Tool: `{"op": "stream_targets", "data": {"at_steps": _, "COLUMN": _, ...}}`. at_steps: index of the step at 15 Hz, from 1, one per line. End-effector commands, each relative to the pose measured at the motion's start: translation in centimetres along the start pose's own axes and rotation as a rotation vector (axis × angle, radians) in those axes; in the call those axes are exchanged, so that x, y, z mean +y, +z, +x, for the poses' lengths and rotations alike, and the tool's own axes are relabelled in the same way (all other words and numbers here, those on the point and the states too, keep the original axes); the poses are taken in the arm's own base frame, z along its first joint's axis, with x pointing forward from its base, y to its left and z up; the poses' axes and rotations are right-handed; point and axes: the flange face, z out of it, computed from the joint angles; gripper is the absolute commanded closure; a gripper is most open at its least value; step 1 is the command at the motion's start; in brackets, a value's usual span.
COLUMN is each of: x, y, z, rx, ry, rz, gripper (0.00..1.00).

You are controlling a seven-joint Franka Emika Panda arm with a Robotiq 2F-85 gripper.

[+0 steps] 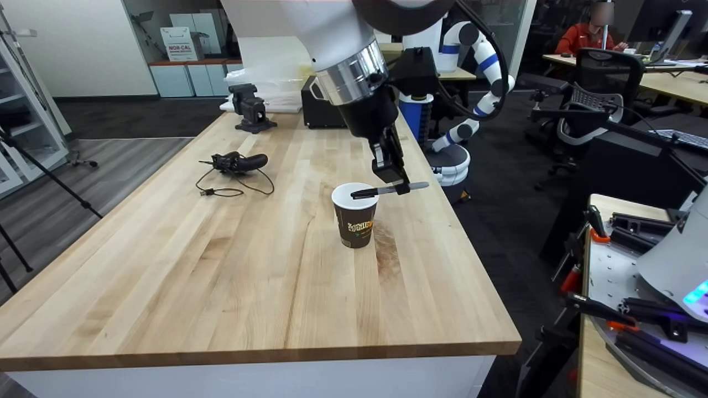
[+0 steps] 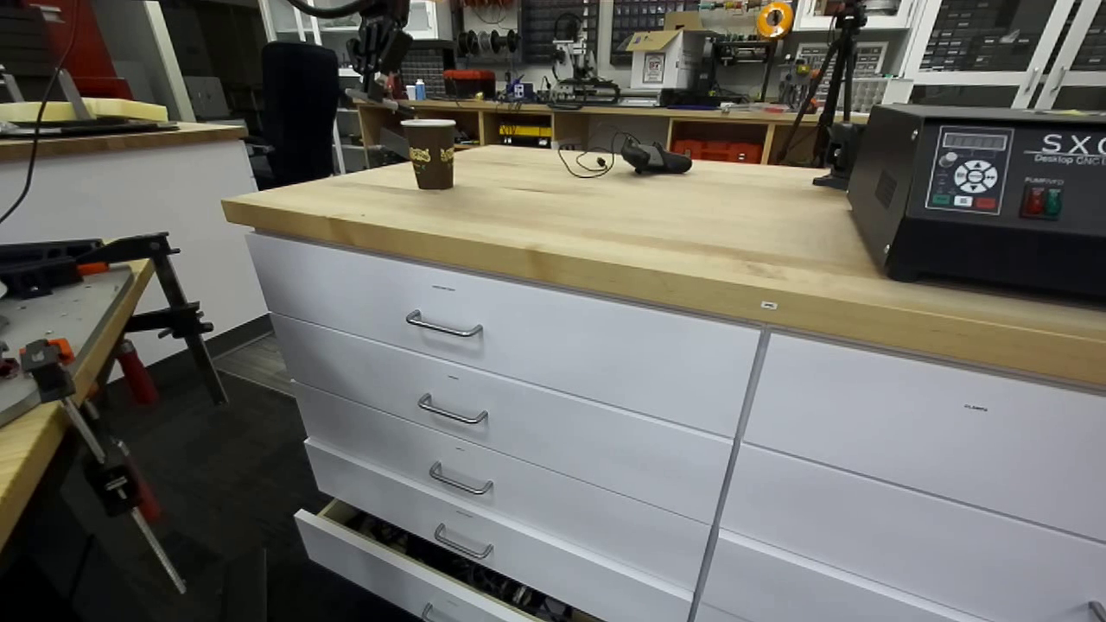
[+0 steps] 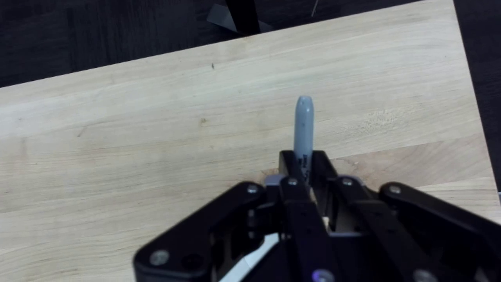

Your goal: Put the marker inside the cup

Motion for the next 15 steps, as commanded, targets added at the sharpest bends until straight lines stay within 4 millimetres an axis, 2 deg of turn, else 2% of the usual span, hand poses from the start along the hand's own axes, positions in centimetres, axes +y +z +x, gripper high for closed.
{"op": "stream_targets", "data": {"at_steps": 1, "x": 0.0, "y": -0.6, "z": 1.0, "rx": 0.005, "ry": 0.044, "rz": -0.026, "gripper": 0.97}}
{"op": "stream_targets", "data": {"at_steps": 13, "x": 1.3, "y": 0.3, "z": 2.9, "rx": 0.001, "ry": 0.122, "rz": -0.053, "gripper": 0.97}}
{"op": "stream_targets", "data": {"at_steps": 14, "x": 1.3, "y": 0.4, "z": 3.1, "rx": 0.000, "ry": 0.128, "rz": -0.052, "gripper": 0.88}}
{"op": "stream_targets", "data": {"at_steps": 15, "x": 1.3, "y": 0.4, "z": 3.2, "rx": 0.004, "ry": 0.129, "rz": -0.048, "gripper": 0.62}}
